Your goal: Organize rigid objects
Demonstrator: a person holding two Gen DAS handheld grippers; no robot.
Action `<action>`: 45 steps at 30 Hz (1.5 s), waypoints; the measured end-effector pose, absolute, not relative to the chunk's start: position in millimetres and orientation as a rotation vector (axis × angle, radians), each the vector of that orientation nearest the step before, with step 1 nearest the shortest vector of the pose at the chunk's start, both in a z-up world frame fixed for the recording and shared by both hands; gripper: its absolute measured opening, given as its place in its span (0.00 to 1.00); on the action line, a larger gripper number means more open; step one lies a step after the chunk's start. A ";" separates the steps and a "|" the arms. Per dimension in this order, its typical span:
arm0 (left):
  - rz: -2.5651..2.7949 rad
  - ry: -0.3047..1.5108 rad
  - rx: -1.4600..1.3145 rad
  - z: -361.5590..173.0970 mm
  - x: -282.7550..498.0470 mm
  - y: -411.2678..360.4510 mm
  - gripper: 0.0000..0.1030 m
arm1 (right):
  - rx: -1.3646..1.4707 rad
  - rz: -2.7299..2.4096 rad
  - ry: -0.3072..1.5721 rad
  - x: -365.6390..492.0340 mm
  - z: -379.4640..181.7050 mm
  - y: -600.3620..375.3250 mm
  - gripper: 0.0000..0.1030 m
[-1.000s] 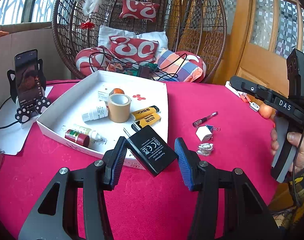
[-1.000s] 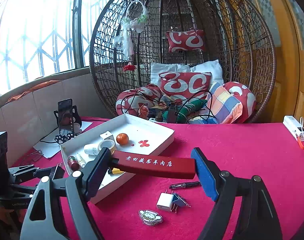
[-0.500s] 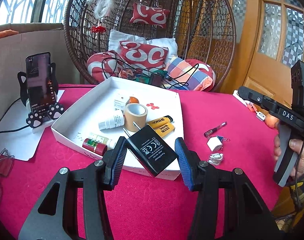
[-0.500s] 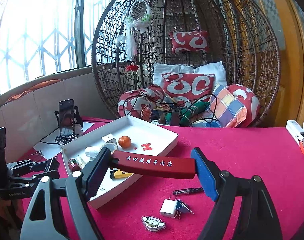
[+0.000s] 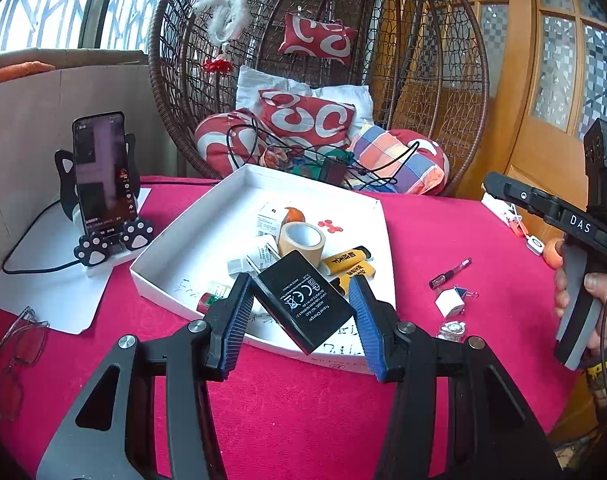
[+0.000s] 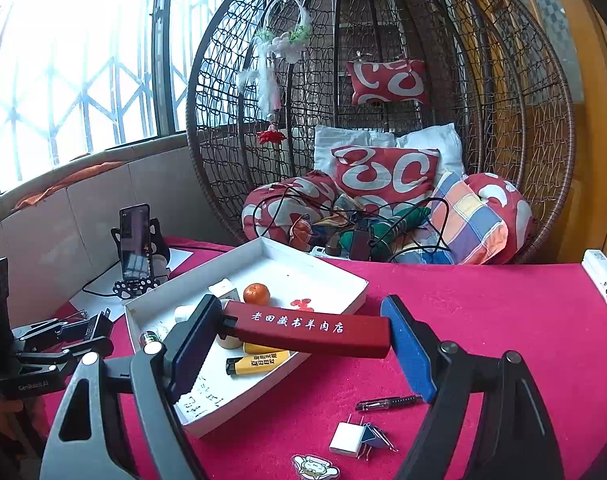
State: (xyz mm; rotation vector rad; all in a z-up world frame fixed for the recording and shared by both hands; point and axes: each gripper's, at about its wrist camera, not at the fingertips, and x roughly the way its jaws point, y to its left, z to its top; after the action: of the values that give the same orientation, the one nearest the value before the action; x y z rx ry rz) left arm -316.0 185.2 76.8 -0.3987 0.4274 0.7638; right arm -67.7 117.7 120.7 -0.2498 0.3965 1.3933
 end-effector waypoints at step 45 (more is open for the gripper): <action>1.073 0.489 -0.481 58.6 -239.1 318.0 0.85 | -0.056 1.429 0.829 -50.1 51.0 254.0 0.95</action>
State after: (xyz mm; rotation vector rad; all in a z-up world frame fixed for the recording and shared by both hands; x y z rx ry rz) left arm -239.1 318.0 58.6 -0.4813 0.4893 1.0727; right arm -50.1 254.0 51.0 -0.0555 0.8285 1.4292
